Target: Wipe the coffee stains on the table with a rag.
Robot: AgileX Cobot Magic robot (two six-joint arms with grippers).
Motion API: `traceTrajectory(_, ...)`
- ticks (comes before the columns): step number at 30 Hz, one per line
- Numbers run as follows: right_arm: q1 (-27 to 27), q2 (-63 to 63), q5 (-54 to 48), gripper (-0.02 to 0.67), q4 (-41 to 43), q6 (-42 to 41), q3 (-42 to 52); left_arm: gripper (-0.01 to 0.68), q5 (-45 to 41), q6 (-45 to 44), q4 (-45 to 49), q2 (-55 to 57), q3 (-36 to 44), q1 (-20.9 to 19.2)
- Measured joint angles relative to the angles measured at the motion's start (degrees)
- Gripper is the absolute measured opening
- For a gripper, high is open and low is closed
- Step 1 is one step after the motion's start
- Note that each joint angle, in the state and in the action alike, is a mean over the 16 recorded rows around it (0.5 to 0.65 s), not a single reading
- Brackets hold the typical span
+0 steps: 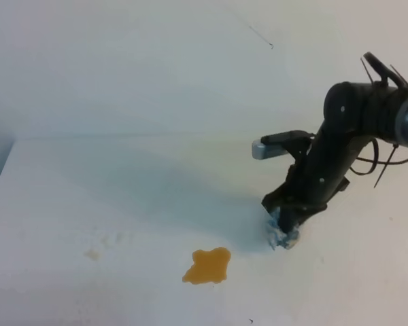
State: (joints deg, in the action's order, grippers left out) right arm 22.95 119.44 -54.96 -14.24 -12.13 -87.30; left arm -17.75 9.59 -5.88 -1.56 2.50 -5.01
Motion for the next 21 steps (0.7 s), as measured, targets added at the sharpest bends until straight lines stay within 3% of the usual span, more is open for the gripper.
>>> traceTrajectory(13, 3.34, 0.11, -14.15, -0.004, -32.65, -20.06, -10.7, 0.001, 0.0, 0.0, 0.0, 0.0, 0.0, 0.0)
traceTrajectory(21, 8.86, 1.87, -18.7, -0.004, -38.1, -27.09, -11.44, 0.001, 0.0, 0.0, 0.0, 0.0, 0.0, 0.0)
